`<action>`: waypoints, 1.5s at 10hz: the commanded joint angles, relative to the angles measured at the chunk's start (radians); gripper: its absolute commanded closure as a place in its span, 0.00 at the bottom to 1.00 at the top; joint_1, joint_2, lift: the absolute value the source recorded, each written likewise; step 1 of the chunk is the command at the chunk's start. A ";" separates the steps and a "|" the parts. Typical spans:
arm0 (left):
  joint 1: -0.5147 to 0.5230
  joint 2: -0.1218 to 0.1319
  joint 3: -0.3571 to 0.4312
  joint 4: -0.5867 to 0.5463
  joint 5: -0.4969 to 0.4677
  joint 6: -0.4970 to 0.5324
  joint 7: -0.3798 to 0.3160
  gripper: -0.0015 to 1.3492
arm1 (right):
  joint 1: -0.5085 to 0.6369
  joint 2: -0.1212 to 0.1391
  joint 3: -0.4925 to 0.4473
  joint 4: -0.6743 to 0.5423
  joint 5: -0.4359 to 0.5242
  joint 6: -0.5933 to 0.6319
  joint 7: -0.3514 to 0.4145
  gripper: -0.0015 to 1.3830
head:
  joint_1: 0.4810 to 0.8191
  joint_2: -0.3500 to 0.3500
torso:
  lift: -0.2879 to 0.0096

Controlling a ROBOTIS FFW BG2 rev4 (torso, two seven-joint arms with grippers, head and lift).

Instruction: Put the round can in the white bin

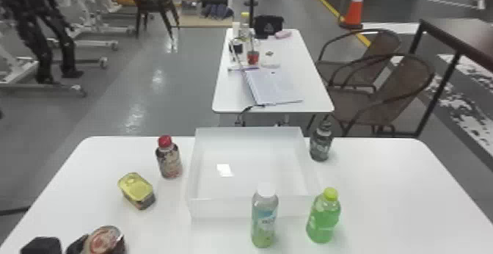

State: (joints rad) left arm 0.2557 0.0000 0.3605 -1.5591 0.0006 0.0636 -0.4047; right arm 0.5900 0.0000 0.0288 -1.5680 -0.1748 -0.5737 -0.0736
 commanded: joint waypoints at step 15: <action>-0.357 0.083 -0.337 0.034 0.203 0.111 -0.008 0.47 | -0.022 0.001 0.013 0.016 -0.003 0.000 0.000 0.05 | 0.20 0.50 | 0.63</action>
State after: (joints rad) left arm -0.0689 0.0754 0.0517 -1.5559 0.1852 0.1847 -0.4127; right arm 0.5693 0.0000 0.0413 -1.5537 -0.1777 -0.5737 -0.0736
